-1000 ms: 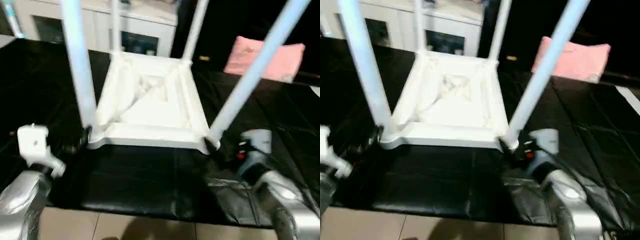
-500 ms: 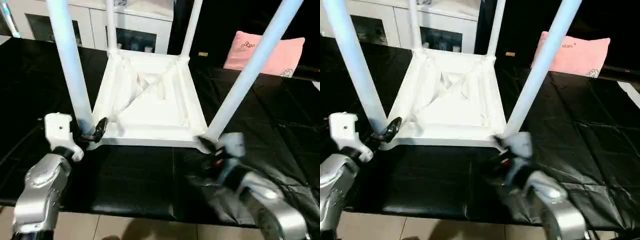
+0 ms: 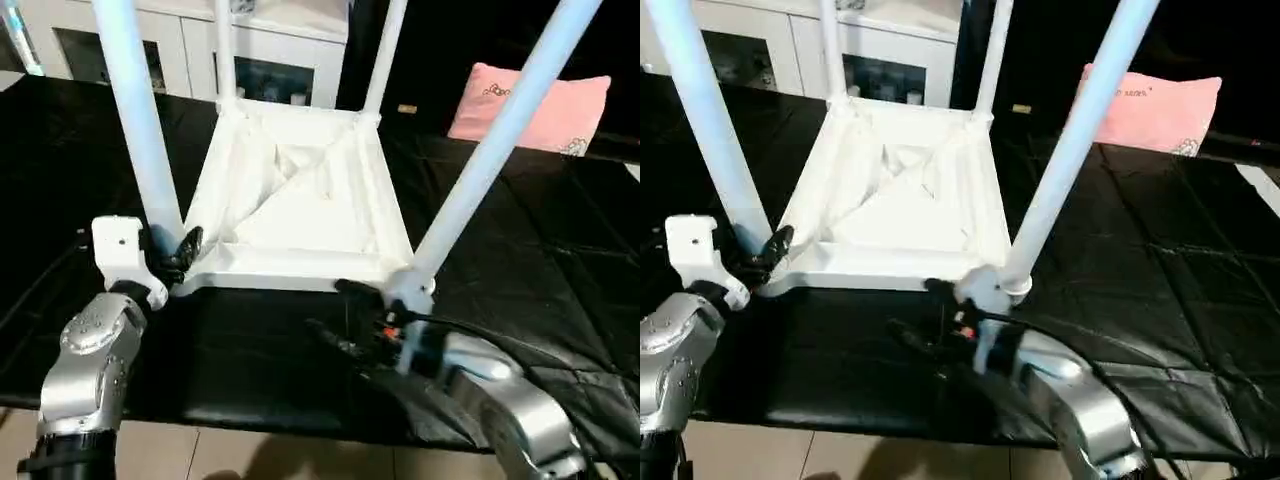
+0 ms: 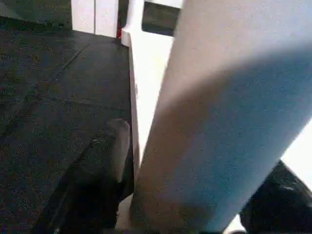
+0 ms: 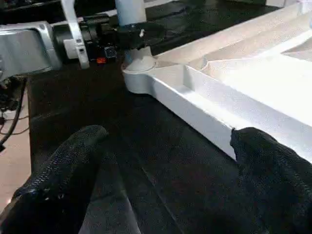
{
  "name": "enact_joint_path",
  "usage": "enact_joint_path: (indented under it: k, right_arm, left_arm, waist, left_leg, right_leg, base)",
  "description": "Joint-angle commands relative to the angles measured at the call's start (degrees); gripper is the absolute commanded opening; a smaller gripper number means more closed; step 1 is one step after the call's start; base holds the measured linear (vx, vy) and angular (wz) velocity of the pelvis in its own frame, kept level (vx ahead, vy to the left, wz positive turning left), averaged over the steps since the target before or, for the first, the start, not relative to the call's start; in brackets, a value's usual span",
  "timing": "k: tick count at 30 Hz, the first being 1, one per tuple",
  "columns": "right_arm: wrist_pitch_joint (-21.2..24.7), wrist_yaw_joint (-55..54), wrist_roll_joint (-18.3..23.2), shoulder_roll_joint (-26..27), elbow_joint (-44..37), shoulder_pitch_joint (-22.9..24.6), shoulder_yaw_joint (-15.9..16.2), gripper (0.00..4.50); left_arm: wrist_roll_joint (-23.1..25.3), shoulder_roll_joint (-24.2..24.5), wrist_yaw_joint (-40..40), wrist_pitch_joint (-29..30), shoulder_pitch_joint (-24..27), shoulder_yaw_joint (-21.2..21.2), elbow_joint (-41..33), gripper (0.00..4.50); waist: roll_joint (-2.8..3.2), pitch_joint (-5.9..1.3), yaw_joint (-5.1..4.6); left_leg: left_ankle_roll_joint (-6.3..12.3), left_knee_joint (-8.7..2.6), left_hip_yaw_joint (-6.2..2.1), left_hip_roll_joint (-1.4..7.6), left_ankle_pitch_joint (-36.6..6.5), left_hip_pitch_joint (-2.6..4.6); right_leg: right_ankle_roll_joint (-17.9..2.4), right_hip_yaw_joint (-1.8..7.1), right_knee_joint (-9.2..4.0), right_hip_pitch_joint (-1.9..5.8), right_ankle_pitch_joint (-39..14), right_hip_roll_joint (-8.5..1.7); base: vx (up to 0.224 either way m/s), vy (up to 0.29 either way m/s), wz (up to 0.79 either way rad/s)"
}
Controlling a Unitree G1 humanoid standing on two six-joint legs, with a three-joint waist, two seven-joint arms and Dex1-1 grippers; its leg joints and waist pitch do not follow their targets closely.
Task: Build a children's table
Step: Flip table
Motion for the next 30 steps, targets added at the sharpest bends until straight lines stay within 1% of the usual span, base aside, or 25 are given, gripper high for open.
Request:
enact_joint_path:
  k: [1,2,4,6,8,9,10,12,13,14,15,16,17,18,19,20,21,22,23,24,25,26,28,29,30]
  right_arm:
    - [-1.3,0.0,-0.7,-0.1,1.4,-0.7,-0.7,4.50]
    - [-1.3,-0.2,-0.5,0.0,1.4,-0.6,-1.0,4.50]
    - [-1.3,-0.2,-0.4,0.0,1.4,-0.5,-1.2,4.50]
    - [-1.5,0.1,0.0,-0.3,1.8,-0.3,-1.9,4.50]
    - [-1.6,0.2,0.0,-0.6,2.0,-0.4,-2.0,4.50]
    - [-1.6,0.6,0.0,-1.1,2.6,-0.9,-2.5,4.50]
    - [-1.3,0.3,-0.5,-1.5,2.9,-1.5,-2.7,4.50]
    - [-0.7,-0.3,-0.7,-1.5,3.0,-2.0,-2.8,4.50]
    - [-0.1,-1.5,-1.4,-1.3,3.4,-2.5,-2.8,4.50]
    - [-0.1,-2.0,-1.7,-1.1,3.8,-2.8,-2.9,4.50]
    - [-0.3,-2.8,-2.3,-1.0,4.5,-3.2,-3.1,4.50]
    - [-0.4,-3.0,-2.5,-1.1,4.8,-3.4,-3.3,4.50]
    - [0.1,-4.6,-2.9,-0.8,5.5,-3.8,-4.1,4.50]
    - [0.2,-4.8,-2.7,-0.7,5.4,-3.7,-4.3,4.50]
    - [0.6,-5.8,-2.1,-0.1,4.8,-3.2,-5.1,4.50]
    - [0.6,-5.8,-2.1,-0.1,4.8,-3.2,-5.1,4.50]
    - [2.0,-7.2,-0.5,0.5,3.1,-2.2,-6.4,4.50]
    - [2.2,-7.5,-0.2,0.7,2.7,-2.0,-6.8,4.50]
    - [2.6,-8.2,0.9,1.5,2.9,-1.7,-7.9,4.50]
    - [2.7,-8.6,1.4,2.0,3.2,-1.6,-8.5,4.50]
    - [2.9,-9.6,1.6,2.7,4.0,-1.6,-9.3,4.50]
    - [4.2,-11.2,1.6,3.3,4.7,-1.7,-10.1,4.50]
    - [6.2,-12.8,2.3,4.0,5.1,-1.8,-10.9,4.50]
    - [6.0,-12.8,2.4,4.2,5.1,-1.7,-11.0,4.50]
    - [5.1,-13.4,3.4,5.6,5.1,-1.5,-11.9,4.50]
  left_arm:
    - [0.9,-0.2,0.3,0.5,-1.4,-0.4,1.0,2.91]
    - [1.0,-0.3,0.4,0.6,-1.6,-0.6,1.0,2.91]
    - [1.0,-0.4,0.4,0.7,-1.8,-0.9,0.9,2.65]
    - [1.1,-1.3,1.2,1.7,-2.1,-2.0,-0.3,2.53]
    - [1.1,-1.8,1.6,2.4,-2.2,-2.6,-1.0,2.40]
    - [1.2,-2.8,2.3,3.1,-2.8,-3.4,-1.5,2.34]
    - [1.1,-3.6,2.7,4.3,-3.2,-4.1,-2.5,2.30]
    - [0.4,-4.8,3.1,5.7,-4.1,-4.6,-3.3,2.27]
    - [-0.9,-6.1,3.6,6.8,-4.9,-4.4,-3.6,2.25]
    - [-1.8,-7.1,3.9,7.5,-5.4,-4.2,-3.6,2.24]
    - [-3.0,-8.5,4.4,8.2,-6.2,-3.9,-3.6,2.24]
    - [-3.4,-9.1,4.6,8.5,-6.6,-3.9,-3.6,2.24]
    - [-4.3,-10.4,5.4,9.6,-7.1,-3.6,-3.9,2.24]
    - [-4.6,-10.6,5.5,9.8,-7.1,-3.6,-4.0,2.24]
    - [-6.4,-12.0,6.2,11.2,-7.1,-2.9,-5.1,2.24]
    - [-6.4,-12.0,6.2,11.2,-7.1,-2.9,-5.1,2.24]
    - [-7.9,-13.6,7.6,12.9,-7.2,-1.8,-6.0,2.24]
    - [-8.2,-14.0,7.9,13.2,-7.3,-1.5,-6.0,2.24]
    - [-8.2,-14.5,8.0,13.3,-7.5,-1.1,-5.7,2.24]
    - [-8.1,-14.5,7.9,13.2,-7.6,-1.0,-5.4,2.24]
    - [-7.5,-14.4,7.7,12.9,-7.6,-1.2,-5.2,2.24]
    - [-7.5,-14.9,8.4,13.2,-7.8,-0.8,-5.2,2.24]
    - [-8.4,-16.2,9.4,13.9,-8.2,0.3,-5.6,2.24]
    - [-8.5,-16.4,9.5,14.1,-8.1,0.4,-5.8,2.24]
    - [-8.1,-16.5,9.3,14.9,-7.6,0.0,-6.5,2.24]
  waist:
    - [1.94,-2.74,0.24]
    - [1.90,-2.76,0.28]
    - [1.89,-2.77,0.37]
    - [1.85,-2.80,0.47]
    - [2.17,-2.76,0.55]
    - [1.20,-2.76,0.52]
    - [1.44,-2.74,0.72]
    - [1.82,-2.66,1.03]
    - [2.27,-2.73,1.19]
    - [2.04,-2.78,1.18]
    - [2.12,-2.80,1.47]
    - [2.01,-2.83,1.42]
    - [2.63,-2.93,1.73]
    - [2.31,-2.88,1.56]
    - [3.11,-3.11,1.61]
    - [2.83,-3.36,1.55]
    - [2.42,-3.50,1.56]
    - [2.68,-3.49,1.71]
    - [2.88,-3.37,1.74]
    - [2.67,-3.27,1.72]
    - [3.22,-3.26,1.71]
    - [3.79,-3.27,1.61]
    - [3.68,-3.22,1.29]
    - [3.40,-3.27,1.37]
    - [2.57,-3.19,1.23]
  left_leg:
    - [-1.21,-4.85,-1.67,4.31,-6.8,0.82]
    - [-1.16,-4.84,-1.66,4.27,-6.6,0.74]
    - [-1.05,-4.83,-1.64,4.26,-6.4,0.72]
    - [-0.94,-4.81,-1.64,4.32,-6.2,0.78]
    - [-1.00,-4.84,-1.67,4.36,-6.5,0.83]
    - [-0.88,-4.76,-1.49,4.42,-6.5,0.85]
    - [-0.82,-4.74,-1.48,4.40,-6.3,0.85]
    - [-1.03,-4.75,-1.32,4.39,-6.3,0.94]
    - [-1.22,-4.65,-1.34,4.39,-6.0,0.94]
    - [-1.36,-4.60,-1.27,4.41,-5.7,0.98]
    - [-1.09,-4.46,-1.17,4.22,-4.7,0.94]
    - [-0.85,-4.40,-1.13,4.15,-4.0,0.78]
    - [-0.41,-4.23,-1.18,4.08,-2.7,0.65]
    - [-0.16,-4.21,-1.08,4.06,-2.2,0.54]
    - [0.25,-3.98,-1.17,3.95,-1.2,0.33]
    - [0.72,-3.84,-1.12,3.90,-0.3,0.25]
    - [1.98,-3.59,-0.94,3.64,2.0,-0.09]
    - [2.34,-3.51,-0.88,3.55,2.3,-0.21]
    - [2.97,-3.54,-0.85,3.58,1.5,-0.22]
    - [3.24,-3.67,-0.83,3.67,0.4,-0.18]
    - [3.19,-3.72,-0.96,3.72,0.0,-0.18]
    - [2.69,-3.75,-1.06,3.89,-0.7,-0.05]
    - [1.88,-3.92,-1.12,4.00,-1.4,0.06]
    - [1.88,-3.84,-1.01,3.92,-1.0,-0.03]
    - [2.21,-3.86,-0.78,3.89,-1.1,-0.10]
  right_leg:
    - [-12.1,3.09,-3.58,1.06,7.1,-6.06]
    - [-12.1,3.11,-3.54,1.17,7.6,-6.14]
    - [-12.2,3.10,-3.50,1.23,8.3,-6.16]
    - [-12.3,3.07,-3.47,1.23,8.6,-6.20]
    - [-12.3,3.08,-3.48,1.18,8.5,-6.18]
    - [-12.3,3.10,-3.63,1.24,8.3,-6.11]
    - [-12.6,3.13,-3.46,1.27,8.0,-6.26]
    - [-12.5,3.17,-3.67,1.06,6.6,-6.13]
    - [-12.5,3.22,-3.53,1.06,6.9,-6.20]
    - [-12.6,3.20,-3.58,1.07,7.5,-6.11]
    - [-12.7,3.23,-3.45,1.08,8.5,-6.11]
    - [-12.8,3.24,-3.42,1.26,9.1,-6.11]
    - [-12.9,3.25,-3.27,1.37,10.4,-6.25]
    - [-12.9,3.26,-3.34,1.38,11.1,-6.14]
    - [-13.1,3.20,-3.02,1.55,13.0,-6.06]
    - [-13.1,3.16,-2.97,1.74,14.4,-6.05]
    - [-13.2,3.12,-2.70,1.82,17.4,-5.84]
    - [-13.4,3.15,-2.59,1.77,17.9,-5.89]
    - [-13.4,3.09,-2.79,1.56,16.9,-5.96]
    - [-13.5,3.06,-2.93,1.47,14.7,-6.00]
    - [-13.6,3.02,-2.99,1.41,13.6,-6.10]
    - [-13.4,2.97,-3.05,1.20,12.1,-5.91]
    - [-13.4,2.93,-3.24,1.26,11.6,-5.71]
    - [-13.5,2.99,-3.13,1.38,12.1,-5.84]
    - [-13.1,3.06,-3.35,1.38,11.8,-5.82]
  base:
    - [0.000,0.000,0.00]
    - [0.000,0.000,0.00]
    - [0.000,0.000,0.00]
    - [0.000,0.000,0.00]
    - [0.000,0.000,0.00]
    - [0.000,0.000,0.00]
    - [0.000,0.000,0.00]
    - [0.000,0.000,0.00]
    - [0.000,0.000,0.00]
    - [0.000,0.000,0.00]
    - [0.000,0.000,0.00]
    - [0.000,0.000,0.00]
    - [0.000,0.000,0.00]
    - [0.000,0.000,0.00]
    - [0.000,0.000,0.00]
    - [0.000,0.000,0.00]
    - [0.000,0.000,0.00]
    - [0.000,0.000,0.00]
    - [0.000,0.000,0.00]
    - [0.000,0.000,0.00]
    - [0.000,0.000,0.00]
    - [0.000,0.000,0.00]
    - [0.000,0.000,0.00]
    - [0.000,0.000,0.00]
    - [0.000,0.000,0.00]
